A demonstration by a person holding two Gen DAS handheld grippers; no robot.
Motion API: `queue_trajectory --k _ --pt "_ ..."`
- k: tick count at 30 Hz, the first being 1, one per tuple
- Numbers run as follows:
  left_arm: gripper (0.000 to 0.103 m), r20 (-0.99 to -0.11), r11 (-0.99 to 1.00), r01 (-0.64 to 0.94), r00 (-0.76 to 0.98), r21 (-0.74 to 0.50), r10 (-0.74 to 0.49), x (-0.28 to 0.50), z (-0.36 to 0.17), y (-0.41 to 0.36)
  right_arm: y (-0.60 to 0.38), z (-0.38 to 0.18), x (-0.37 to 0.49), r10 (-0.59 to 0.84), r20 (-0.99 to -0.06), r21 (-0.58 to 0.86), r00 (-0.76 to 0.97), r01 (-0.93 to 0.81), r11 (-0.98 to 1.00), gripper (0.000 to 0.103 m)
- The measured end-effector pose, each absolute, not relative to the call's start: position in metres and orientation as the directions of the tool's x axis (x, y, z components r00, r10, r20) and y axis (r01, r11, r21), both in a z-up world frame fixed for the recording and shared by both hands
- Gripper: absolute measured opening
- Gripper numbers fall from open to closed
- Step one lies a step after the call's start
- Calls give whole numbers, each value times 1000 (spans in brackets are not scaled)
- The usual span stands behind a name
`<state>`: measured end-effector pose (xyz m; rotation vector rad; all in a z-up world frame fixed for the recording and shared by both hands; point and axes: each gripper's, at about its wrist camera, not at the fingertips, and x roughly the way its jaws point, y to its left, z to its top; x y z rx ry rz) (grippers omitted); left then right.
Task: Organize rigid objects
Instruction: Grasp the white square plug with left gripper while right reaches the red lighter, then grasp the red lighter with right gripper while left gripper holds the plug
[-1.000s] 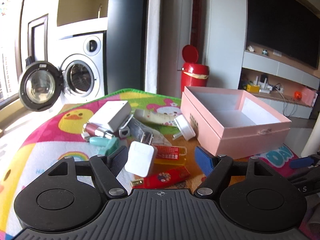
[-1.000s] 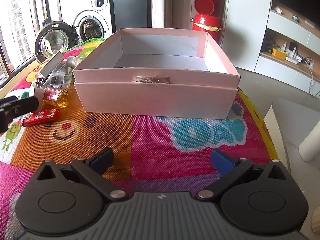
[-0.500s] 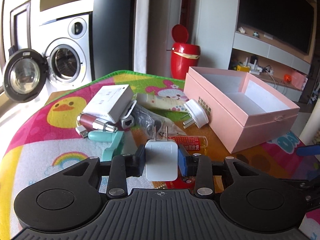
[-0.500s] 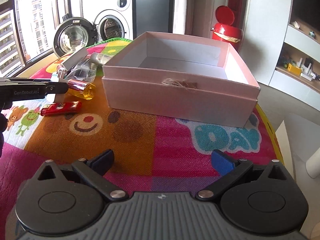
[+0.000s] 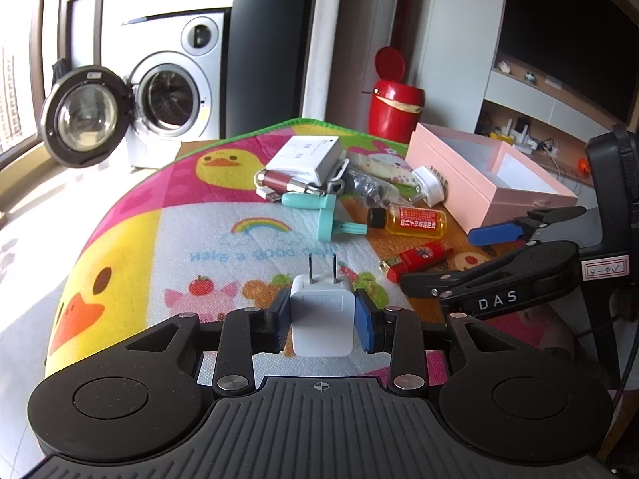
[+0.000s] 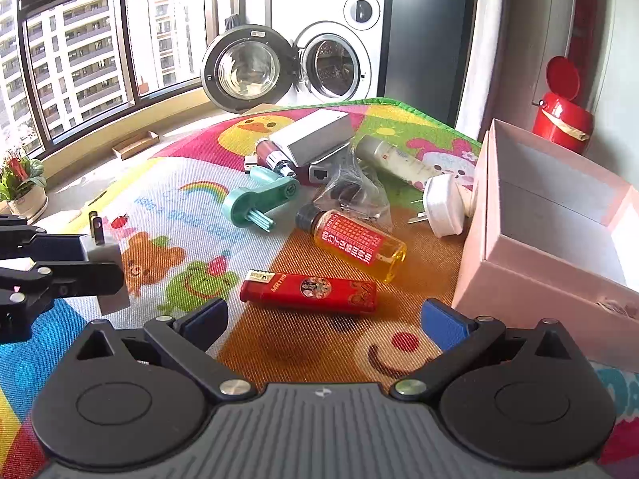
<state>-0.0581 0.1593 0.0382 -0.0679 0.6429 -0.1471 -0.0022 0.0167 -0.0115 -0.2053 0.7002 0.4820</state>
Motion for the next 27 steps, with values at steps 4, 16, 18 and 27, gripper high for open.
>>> queue_trajectory --k 4,16,18,27 --pt "37 -592 984 144 785 -109 -180 -60 39 156 31 -20 9 328 -674 -53 661 -486 872 93" --pt "37 -590 881 465 688 -88 -422 -66 60 78 -81 45 -60 352 -536 -83 767 -463 882 82" --pt "37 -579 860 506 684 -64 -445 -57 68 56 -107 54 -74 292 -499 -115 816 -396 911 82" --pt "37 -511 868 496 750 15 -420 51 110 -35 -180 58 -115 120 -405 -151 906 -196 969 83"
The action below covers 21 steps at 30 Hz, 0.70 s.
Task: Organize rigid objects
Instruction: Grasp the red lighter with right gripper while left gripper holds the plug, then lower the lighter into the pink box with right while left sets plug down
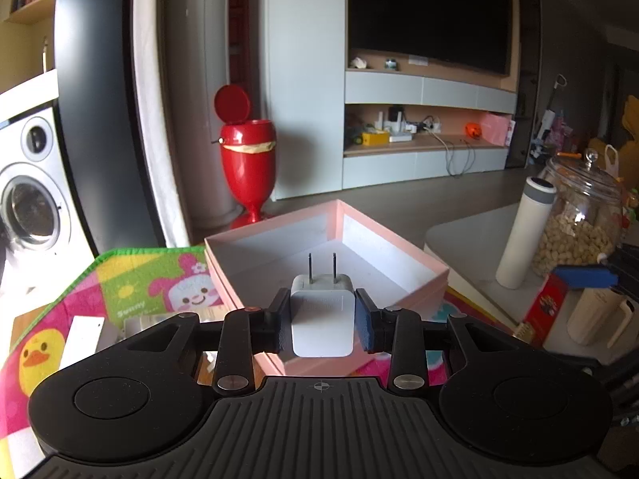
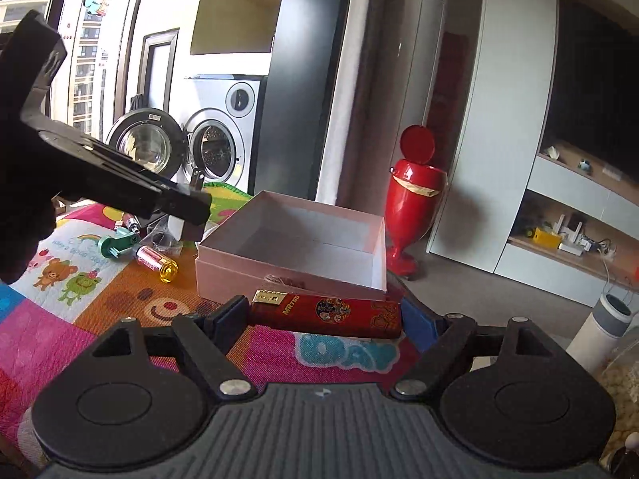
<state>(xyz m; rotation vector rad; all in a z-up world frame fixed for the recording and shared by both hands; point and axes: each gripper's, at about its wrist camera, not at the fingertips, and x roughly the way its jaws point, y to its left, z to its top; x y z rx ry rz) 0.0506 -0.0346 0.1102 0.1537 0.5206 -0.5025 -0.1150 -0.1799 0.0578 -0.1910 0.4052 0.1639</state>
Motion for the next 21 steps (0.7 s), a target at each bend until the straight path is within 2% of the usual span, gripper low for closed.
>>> queue_trajectory --k 2,5,7,12,15,18,21 --pt "37 -514 878 477 744 -39 -427 85 109 -47 -185 51 -114 115 -408 -137 906 -185 973 83" --pt "38 -551 876 429 687 -219 -474 131 89 -51 -190 44 -108 112 -422 -116 900 -176 978 83" --pt "38 -558 876 400 676 -270 -481 145 75 -48 -191 39 -105 101 -431 -114 897 -165 980 83" --pt "38 -462 892 322 769 -318 -442 120 78 -7 -196 30 -100 80 -456 -107 886 -143 984 83" --pt "38 -424 913 274 820 -300 -386 84 79 27 -192 29 -89 82 -466 -98 881 -143 985 83" --pt "38 -425 940 228 847 -255 -321 45 71 58 -182 38 -74 101 -437 -107 894 -163 981 83" --pt "38 -489 967 162 839 -195 -239 17 56 85 -166 55 -41 132 -411 -111 902 -193 975 81"
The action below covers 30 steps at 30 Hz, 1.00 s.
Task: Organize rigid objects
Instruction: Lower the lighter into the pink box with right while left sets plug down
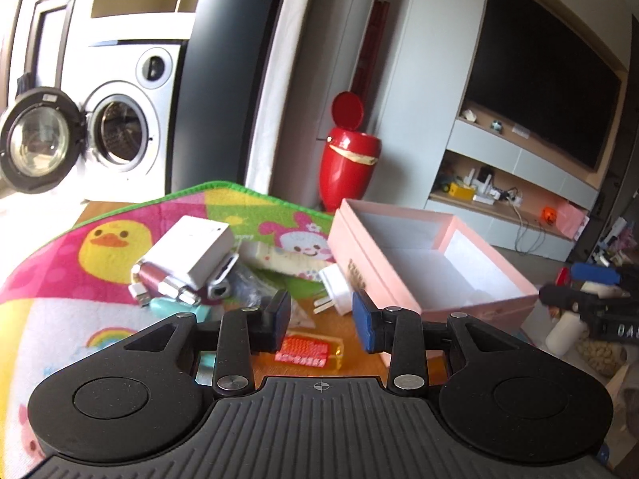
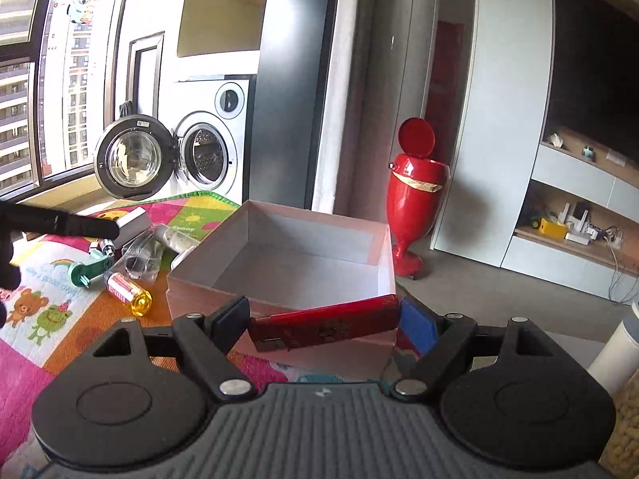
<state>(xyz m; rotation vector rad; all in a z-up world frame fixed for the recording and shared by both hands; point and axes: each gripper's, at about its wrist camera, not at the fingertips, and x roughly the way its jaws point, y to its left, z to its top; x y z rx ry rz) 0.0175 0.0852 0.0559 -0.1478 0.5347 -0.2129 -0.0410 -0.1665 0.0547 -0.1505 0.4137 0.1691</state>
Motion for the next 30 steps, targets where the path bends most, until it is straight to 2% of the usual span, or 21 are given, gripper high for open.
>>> queue_trajectory --k 4,6,8,11,19,24,26,30 --pt "38 -585 980 38 797 -196 -149 -4 35 125 -146 73 13 147 -418 -94 896 -204 974 79" --pt "38 -599 972 -18 790 -234 -130 -13 28 147 -138 74 39 125 -437 -96 891 -185 978 86" --pt "38 -600 964 -60 792 -259 -112 -19 26 163 -129 71 59 103 -492 -95 864 -171 981 87" --pt "38 -602 952 -93 791 -291 -107 -23 25 176 -118 63 58 148 -530 -65 835 -214 975 87" --pt "38 -580 937 -19 789 -348 -200 -18 22 163 -108 45 -15 220 -521 -151 825 -343 927 87" --pt "38 -572 924 57 771 -377 -281 -22 24 140 -135 26 -48 152 -568 -138 809 -276 951 86" --pt "38 -576 923 101 755 -372 -315 -22 25 125 -145 13 -56 107 -591 -151 800 -240 959 82" --pt "38 -593 927 165 727 -336 -345 -22 23 97 -162 -2 -47 90 -643 -78 761 -181 980 61"
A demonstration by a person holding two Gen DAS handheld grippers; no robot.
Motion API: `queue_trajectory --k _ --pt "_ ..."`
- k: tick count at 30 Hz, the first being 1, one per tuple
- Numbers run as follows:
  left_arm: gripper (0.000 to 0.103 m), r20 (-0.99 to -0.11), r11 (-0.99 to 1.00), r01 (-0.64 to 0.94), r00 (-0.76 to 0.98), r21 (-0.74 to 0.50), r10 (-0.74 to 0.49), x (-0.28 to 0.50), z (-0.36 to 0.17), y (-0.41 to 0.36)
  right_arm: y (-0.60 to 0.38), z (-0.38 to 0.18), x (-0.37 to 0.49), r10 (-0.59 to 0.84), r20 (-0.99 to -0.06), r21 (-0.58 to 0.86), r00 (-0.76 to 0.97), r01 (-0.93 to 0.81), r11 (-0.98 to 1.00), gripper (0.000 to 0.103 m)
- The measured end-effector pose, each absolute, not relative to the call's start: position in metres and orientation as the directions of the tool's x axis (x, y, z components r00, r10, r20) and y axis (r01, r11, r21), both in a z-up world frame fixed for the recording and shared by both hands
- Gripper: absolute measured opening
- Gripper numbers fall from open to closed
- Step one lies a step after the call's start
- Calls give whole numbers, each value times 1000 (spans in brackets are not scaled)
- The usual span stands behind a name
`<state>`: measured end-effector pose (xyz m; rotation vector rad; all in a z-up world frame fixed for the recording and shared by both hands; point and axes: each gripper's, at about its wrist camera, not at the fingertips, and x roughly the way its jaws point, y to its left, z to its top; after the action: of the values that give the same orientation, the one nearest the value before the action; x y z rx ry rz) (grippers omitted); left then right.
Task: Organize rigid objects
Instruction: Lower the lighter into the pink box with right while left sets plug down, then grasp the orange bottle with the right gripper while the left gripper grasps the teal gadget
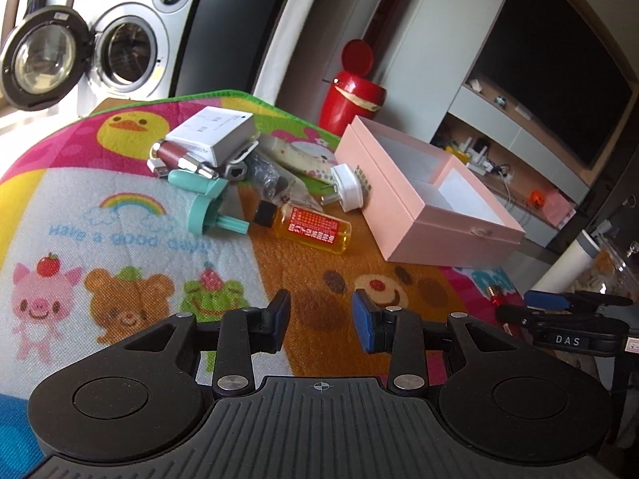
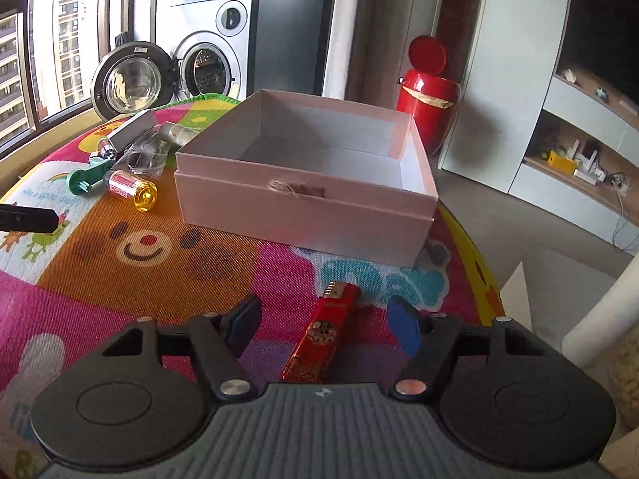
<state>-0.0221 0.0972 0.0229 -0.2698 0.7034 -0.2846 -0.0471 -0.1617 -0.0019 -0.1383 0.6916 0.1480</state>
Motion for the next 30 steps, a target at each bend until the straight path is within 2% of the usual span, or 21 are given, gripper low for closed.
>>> queue_trajectory --k 1,3,4,6,9,15,17,18,19,22,26,30 --pt "38 -601 930 175 721 -324 -345 -23 22 92 -166 -7 -41 102 -666 -40 739 -172 984 49" --pt "38 -614 931 198 706 -307 -353 -26 20 82 -169 -13 -34 117 -699 -7 706 -170 985 36" --pt "38 -618 929 207 699 -306 -359 -27 19 80 -169 -14 -35 121 -692 -4 712 -171 985 25" --pt "38 -625 928 214 690 -305 -365 -29 17 77 -166 -11 -37 127 -694 -20 709 -195 981 22" --pt "38 -634 930 203 686 -306 -358 -28 14 79 -164 7 -44 163 -661 -11 733 -226 974 22" --pt "38 -642 931 175 683 -320 -349 -22 12 83 -165 86 -12 225 -504 16 834 -251 968 22" --pt "38 -645 932 168 683 -321 -344 -22 11 84 -162 102 13 206 -468 2 859 -232 973 31" --pt "38 -646 934 162 683 -319 -339 -22 12 86 -159 106 28 190 -463 -6 866 -217 976 46" --pt "38 -648 936 155 686 -317 -333 -22 12 88 -155 107 37 178 -465 -10 867 -206 978 51" --pt "38 -650 943 118 697 -312 -303 -22 12 100 -129 98 44 244 -493 0 835 -280 960 51" --pt "38 -644 950 36 727 -310 -238 -18 16 124 -72 72 19 355 -509 -76 784 -452 889 51" --pt "38 -636 941 -48 748 -335 -189 -18 20 150 -13 45 10 424 -588 -131 689 -598 791 53"
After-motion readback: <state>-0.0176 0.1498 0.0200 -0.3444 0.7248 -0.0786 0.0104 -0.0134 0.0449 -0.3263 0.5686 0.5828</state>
